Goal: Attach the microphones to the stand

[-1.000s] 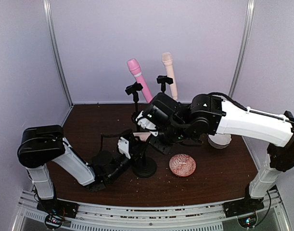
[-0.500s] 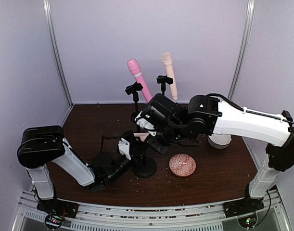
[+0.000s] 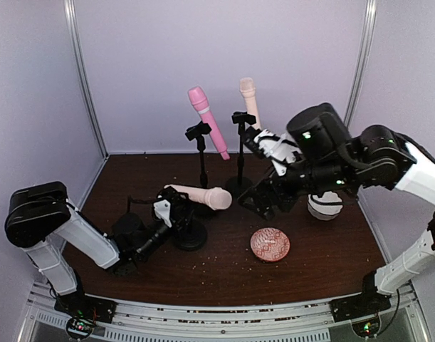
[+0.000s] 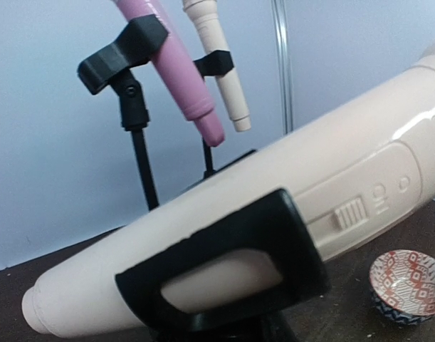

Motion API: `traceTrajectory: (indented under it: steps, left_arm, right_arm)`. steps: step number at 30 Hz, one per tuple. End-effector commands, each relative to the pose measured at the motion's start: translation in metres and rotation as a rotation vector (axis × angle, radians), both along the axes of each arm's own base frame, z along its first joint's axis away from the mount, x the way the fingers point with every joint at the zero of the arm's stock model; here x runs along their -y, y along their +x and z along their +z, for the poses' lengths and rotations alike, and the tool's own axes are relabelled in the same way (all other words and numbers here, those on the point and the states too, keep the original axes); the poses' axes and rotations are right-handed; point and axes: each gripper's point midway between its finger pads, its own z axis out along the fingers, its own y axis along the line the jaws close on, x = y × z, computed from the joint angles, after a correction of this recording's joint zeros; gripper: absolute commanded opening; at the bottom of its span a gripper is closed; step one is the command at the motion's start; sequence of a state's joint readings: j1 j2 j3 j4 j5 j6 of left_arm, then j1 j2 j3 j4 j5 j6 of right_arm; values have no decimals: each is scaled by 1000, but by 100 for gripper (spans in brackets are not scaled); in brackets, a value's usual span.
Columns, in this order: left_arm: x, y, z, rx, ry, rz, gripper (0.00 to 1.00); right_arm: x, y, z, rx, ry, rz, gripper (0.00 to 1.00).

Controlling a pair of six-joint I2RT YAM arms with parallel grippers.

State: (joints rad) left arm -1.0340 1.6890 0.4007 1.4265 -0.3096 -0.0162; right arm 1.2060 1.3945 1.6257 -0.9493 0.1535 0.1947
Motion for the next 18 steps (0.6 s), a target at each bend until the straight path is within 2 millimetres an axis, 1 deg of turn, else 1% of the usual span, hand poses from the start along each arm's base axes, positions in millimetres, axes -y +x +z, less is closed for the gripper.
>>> traceTrajectory:
  steps: [1,5,8,12,16,18]
  left_arm:
    - [-23,8,48,109,-124,-19,0]
    - [-41,26,49,90,-151,6,0]
    - [-52,38,47,79,-160,13,0]
    - [-65,53,37,41,-165,36,0]
    - [-67,59,25,13,-152,55,0]
    - [-70,60,20,-6,-156,73,6]
  right_arm:
    - [27,3,-3,64,62,-59,98]
    - [48,4,-29,82,37,-106,99]
    - [65,6,-39,106,33,-151,99]
    - [83,10,-41,151,63,-214,100]
    - [97,14,-42,182,95,-272,100]
    - [104,18,-44,204,103,-307,100]
